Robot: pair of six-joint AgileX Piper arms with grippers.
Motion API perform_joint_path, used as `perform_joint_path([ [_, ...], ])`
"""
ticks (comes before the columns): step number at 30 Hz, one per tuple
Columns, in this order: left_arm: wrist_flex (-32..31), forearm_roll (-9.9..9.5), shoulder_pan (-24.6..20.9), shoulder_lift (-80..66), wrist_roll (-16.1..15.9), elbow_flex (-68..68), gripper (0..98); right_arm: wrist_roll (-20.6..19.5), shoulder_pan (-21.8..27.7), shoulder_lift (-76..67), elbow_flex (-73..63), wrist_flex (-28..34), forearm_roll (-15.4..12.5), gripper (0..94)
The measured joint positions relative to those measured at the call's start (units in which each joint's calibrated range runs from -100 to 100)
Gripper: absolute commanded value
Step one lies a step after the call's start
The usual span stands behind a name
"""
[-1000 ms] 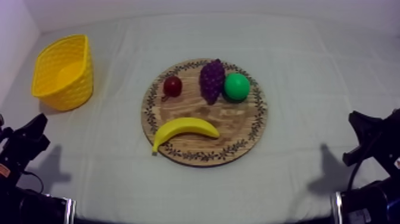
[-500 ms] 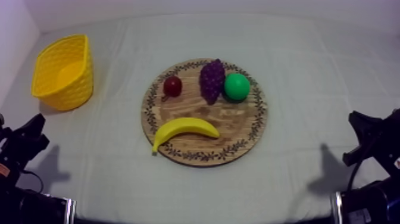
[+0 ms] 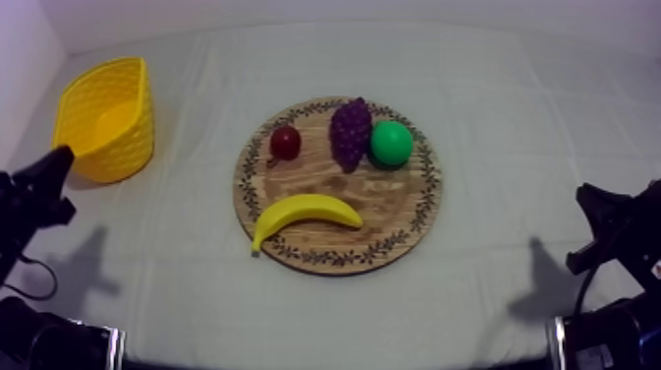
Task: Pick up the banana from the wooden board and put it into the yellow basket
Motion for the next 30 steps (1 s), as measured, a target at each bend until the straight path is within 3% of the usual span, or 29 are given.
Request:
perform_joint_path([
  [4,0.05,-0.65,4.17,8.72,-0.88,-10.76,0.2,0.0,0.0,0.0,0.0,0.0,0.0,0.5],
  [19,17.84,-0.62,18.73,35.12,-8.83,-56.19,0.2,-0.03,0.0,0.0,0.0,0.0,0.0,0.5],
  [30,27.95,-1.43,26.69,51.25,-10.18,-70.64,0.8,0.01,0.0,0.0,0.0,0.0,0.0,0.5],
])
